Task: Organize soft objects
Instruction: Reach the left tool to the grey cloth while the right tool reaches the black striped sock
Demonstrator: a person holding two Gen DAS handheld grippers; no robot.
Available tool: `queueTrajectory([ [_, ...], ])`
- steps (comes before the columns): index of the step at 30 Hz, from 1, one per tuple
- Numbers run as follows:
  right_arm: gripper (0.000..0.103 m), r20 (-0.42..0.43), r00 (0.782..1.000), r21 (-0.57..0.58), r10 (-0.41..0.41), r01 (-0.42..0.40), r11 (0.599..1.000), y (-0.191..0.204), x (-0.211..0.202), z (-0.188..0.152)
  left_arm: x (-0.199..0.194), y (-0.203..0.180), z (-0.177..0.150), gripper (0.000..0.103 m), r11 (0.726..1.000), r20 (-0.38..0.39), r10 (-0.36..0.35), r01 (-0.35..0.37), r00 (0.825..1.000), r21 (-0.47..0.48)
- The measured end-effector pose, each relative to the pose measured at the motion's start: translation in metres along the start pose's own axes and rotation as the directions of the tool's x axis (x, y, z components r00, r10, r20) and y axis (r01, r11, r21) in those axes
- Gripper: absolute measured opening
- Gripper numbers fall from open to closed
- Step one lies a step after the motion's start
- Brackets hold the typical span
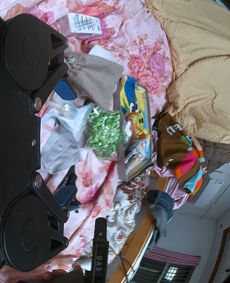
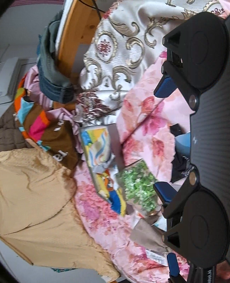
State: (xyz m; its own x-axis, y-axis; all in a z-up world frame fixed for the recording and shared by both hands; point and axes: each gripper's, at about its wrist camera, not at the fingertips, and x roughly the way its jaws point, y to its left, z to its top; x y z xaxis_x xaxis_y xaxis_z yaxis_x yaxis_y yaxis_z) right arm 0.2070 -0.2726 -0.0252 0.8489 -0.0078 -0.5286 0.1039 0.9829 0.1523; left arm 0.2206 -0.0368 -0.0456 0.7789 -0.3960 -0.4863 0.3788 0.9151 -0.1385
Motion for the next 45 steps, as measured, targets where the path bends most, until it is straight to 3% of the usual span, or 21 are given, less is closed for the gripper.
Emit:
queueTrajectory([
  [13,0.103,-0.151,0.988,-0.096,-0.029,0.014,0.995,0.015,0.019,-0.009,0.013,-0.006,-0.015,0.102,0.998,-0.095,-0.020,0.026,0.995,0.061],
  [29,0.103,-0.229,0.972,-0.130,-0.050,0.020,0.991,0.018,0.037,-0.012,0.047,-0.008,-0.027,0.102,0.994,-0.175,-0.088,0.099,0.981,0.053],
  [39,0.103,-0.265,0.963,-0.144,-0.056,0.018,0.989,0.019,0.049,-0.012,0.076,0.010,-0.028,0.102,0.992,-0.197,-0.116,0.103,0.974,-0.076],
  [45,0.102,-0.298,0.955,-0.059,-0.005,-0.013,0.998,0.007,0.055,-0.008,0.080,0.014,-0.033,0.102,0.987,-0.182,-0.132,0.112,0.974,-0.112],
])
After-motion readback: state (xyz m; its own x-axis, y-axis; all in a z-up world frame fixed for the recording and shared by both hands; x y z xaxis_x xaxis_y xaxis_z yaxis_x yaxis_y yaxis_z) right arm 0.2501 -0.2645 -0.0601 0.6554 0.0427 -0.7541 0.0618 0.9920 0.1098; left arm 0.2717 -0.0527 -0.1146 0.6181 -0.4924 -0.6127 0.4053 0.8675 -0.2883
